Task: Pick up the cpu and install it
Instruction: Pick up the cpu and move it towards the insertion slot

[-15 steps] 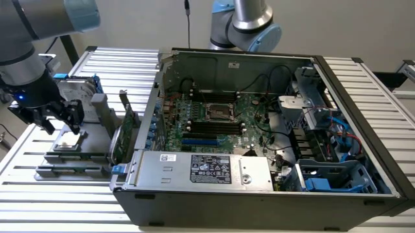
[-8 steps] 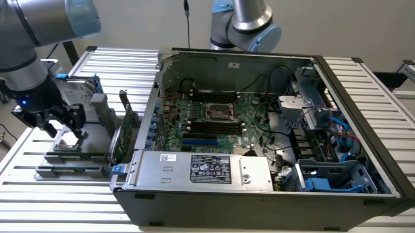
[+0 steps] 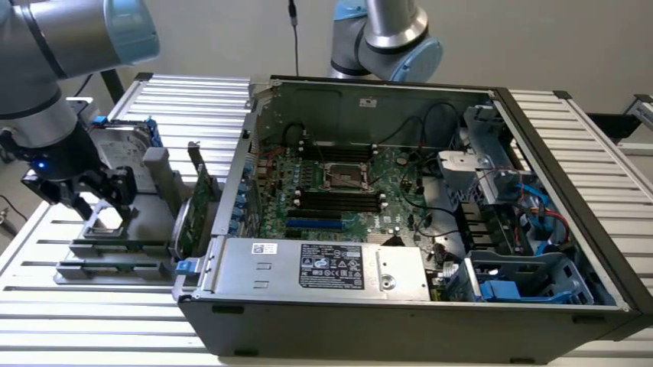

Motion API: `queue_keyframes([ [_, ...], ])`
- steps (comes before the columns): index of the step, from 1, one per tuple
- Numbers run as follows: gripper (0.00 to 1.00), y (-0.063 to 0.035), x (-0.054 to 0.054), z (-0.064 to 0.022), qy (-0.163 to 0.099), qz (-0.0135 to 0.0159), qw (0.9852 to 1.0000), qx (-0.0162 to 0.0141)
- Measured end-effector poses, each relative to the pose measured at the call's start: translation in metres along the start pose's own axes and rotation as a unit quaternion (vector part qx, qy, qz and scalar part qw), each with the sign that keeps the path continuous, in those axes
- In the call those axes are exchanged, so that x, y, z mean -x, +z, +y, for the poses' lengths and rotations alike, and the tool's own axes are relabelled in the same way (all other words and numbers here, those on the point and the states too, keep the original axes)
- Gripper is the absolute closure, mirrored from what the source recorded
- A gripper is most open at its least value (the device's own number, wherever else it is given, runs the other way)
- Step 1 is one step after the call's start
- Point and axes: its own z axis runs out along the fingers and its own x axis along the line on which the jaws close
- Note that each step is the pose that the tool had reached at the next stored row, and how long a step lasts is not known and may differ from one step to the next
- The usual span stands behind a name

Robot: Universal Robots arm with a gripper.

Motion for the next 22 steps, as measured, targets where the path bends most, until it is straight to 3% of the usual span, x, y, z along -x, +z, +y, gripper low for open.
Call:
queue_keyframes([
  [5,0.35,0.0032,-0.0007,0.0000,0.000,-0.0017,1.0000,-0.0001],
  [22,0.35,0.0099,-0.0027,0.0004,0.009,-0.0030,1.0000,-0.0009],
])
